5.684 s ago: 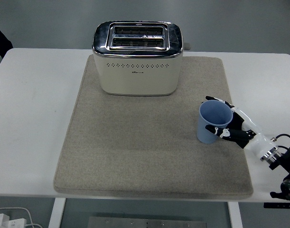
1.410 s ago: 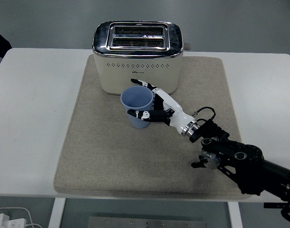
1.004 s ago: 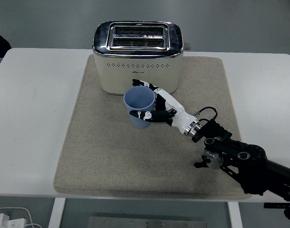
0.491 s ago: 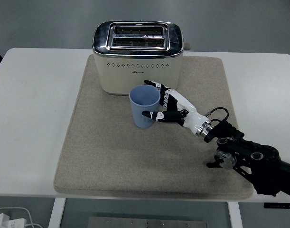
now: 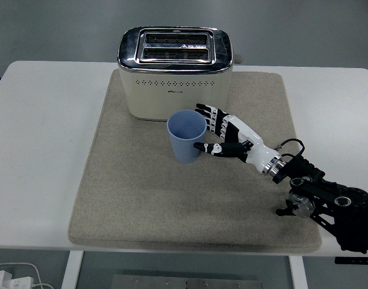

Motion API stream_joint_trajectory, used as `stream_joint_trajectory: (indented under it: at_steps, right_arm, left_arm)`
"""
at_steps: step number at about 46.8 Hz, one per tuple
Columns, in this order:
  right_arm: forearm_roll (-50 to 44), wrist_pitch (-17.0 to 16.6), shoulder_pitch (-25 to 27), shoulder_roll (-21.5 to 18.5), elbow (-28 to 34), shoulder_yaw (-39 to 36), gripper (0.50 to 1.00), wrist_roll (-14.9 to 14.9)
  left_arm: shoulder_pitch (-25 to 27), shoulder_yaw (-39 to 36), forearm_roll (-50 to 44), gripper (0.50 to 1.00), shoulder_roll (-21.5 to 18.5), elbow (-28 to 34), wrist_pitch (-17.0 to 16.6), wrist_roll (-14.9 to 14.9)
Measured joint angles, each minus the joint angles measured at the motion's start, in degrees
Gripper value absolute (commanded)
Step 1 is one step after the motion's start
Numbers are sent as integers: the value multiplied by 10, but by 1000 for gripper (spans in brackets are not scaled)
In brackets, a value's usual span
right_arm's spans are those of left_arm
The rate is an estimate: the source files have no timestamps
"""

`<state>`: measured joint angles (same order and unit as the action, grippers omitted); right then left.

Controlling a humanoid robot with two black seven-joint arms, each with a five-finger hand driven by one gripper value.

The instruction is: Put the water cup in front of the bread machine

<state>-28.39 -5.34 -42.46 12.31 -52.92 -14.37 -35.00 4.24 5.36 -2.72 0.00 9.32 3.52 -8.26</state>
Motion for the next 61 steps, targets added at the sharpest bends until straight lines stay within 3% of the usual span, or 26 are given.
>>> stream_joint_trajectory:
  at_steps: [19,46,61]
  right_arm:
    - [0,-20,1,42,-11,-2,928,0]
    - [76,-66,1,161,-21,-5,928,0]
    - [183,-63,-6,166,-7,-20,928,0]
  left_arm:
    - [0,0,0,1000,0,0,0,0]
    - [0,0,0,1000,0,1,0,0]
    - [1,0,1,1000,0,2,1,0]
